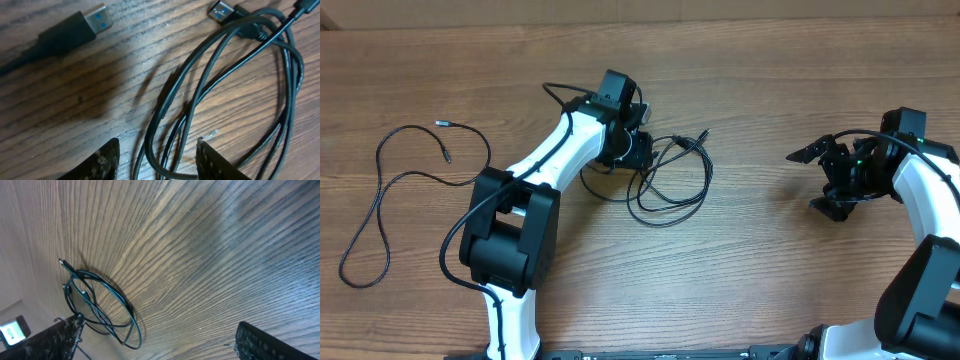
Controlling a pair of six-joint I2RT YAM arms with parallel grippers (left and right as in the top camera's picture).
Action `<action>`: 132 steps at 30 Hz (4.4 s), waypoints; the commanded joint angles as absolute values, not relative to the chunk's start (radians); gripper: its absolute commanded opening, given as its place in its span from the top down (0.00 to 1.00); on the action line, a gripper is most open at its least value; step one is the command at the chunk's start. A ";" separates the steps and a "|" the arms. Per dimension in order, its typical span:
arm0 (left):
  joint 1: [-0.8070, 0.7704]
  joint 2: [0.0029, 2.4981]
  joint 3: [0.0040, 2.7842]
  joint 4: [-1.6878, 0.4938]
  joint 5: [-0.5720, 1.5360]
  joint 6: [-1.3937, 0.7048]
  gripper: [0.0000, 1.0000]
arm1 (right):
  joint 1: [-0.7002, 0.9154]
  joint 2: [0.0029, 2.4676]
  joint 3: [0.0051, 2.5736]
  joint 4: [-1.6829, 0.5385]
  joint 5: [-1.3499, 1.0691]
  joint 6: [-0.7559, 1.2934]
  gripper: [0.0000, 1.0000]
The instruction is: Untangle cables
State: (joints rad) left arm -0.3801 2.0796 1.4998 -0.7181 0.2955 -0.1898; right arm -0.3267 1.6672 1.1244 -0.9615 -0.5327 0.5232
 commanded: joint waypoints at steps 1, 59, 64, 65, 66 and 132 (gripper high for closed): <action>-0.387 2.075 1.466 -0.682 0.311 -0.226 0.51 | -0.326 1.663 1.120 -0.960 -0.523 0.521 0.00; -0.198 2.072 1.674 -0.572 1.456 -0.292 0.96 | 0.019 1.663 1.120 -0.833 -0.766 0.344 0.28; -0.188 2.072 1.674 -0.581 1.461 -0.293 0.96 | 0.125 1.663 1.120 -0.680 -0.768 0.428 0.30; -0.187 2.072 1.674 -0.588 1.467 -0.293 0.96 | 0.138 1.663 1.120 -0.649 -0.761 0.434 0.37; -0.185 2.072 1.674 -0.596 1.473 -0.293 0.96 | 0.146 1.663 1.120 -0.628 -0.742 0.447 0.47; -0.033 2.072 1.673 -0.920 1.581 -0.221 0.96 | 0.395 1.673 1.118 -0.576 -0.317 0.476 0.49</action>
